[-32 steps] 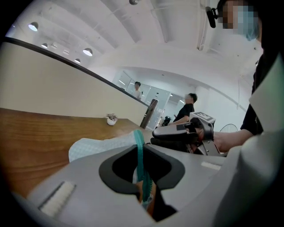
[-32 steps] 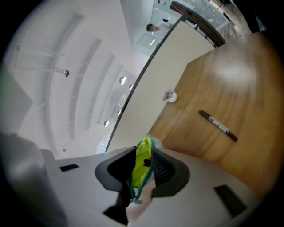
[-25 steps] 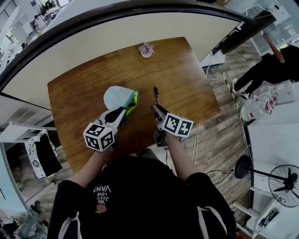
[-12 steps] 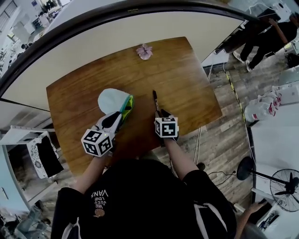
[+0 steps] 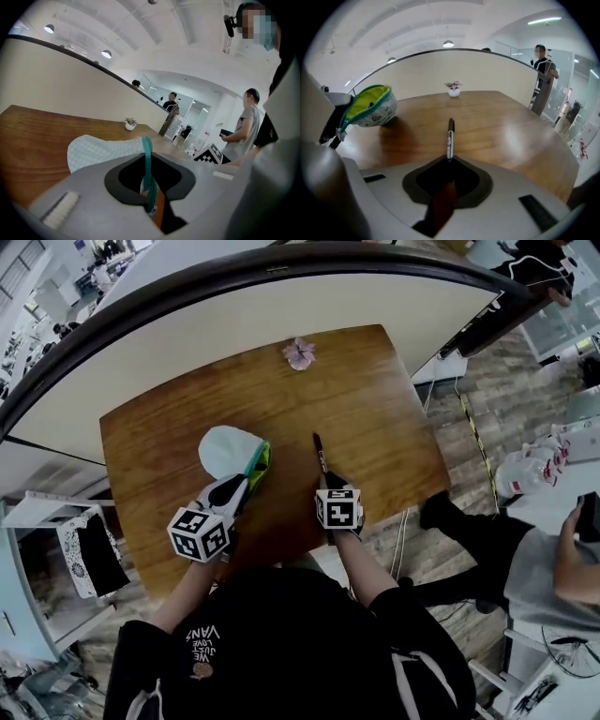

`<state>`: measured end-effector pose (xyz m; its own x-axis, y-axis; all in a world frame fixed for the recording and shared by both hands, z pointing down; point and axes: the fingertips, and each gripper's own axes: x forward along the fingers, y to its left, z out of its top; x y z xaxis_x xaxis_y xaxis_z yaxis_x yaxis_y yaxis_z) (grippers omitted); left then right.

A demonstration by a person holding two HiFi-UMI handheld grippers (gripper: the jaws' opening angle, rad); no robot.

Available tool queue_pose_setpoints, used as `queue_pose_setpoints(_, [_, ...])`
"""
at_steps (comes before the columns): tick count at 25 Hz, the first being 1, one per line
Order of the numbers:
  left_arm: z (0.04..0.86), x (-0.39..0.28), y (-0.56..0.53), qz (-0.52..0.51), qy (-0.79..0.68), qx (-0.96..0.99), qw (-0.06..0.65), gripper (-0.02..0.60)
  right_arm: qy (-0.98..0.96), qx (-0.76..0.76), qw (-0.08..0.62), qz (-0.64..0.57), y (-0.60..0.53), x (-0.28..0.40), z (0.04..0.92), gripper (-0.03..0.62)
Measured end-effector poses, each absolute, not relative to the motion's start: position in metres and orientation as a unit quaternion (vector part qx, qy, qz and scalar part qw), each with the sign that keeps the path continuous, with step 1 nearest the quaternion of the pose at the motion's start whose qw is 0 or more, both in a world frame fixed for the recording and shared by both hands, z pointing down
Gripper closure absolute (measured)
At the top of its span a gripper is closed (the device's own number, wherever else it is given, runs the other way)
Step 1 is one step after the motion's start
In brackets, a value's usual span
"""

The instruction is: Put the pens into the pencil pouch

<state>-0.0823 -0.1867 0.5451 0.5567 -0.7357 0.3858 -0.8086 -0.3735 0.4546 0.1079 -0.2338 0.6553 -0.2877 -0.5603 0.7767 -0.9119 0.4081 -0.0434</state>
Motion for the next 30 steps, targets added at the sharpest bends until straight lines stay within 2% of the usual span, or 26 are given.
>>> queue_pose_setpoints(10, [0.543,-0.088,-0.183,0.06,-0.454,0.835,0.306,0.534,-0.777,0.49,0.298,0.261,-0.209,0.093,0.617,0.548])
queue_pose_setpoints(21, [0.544,-0.09,-0.181,0.063,-0.434,0.849,0.294,0.534,-0.81,0.466,0.233,0.269,-0.149,0.048,0.566,0.548])
queue_pose_setpoints(30, [0.54,-0.088,-0.175,0.063,-0.417,0.86,0.285,0.534,-0.825,0.44,0.233,0.266,-0.109,0.019,0.552,0.548])
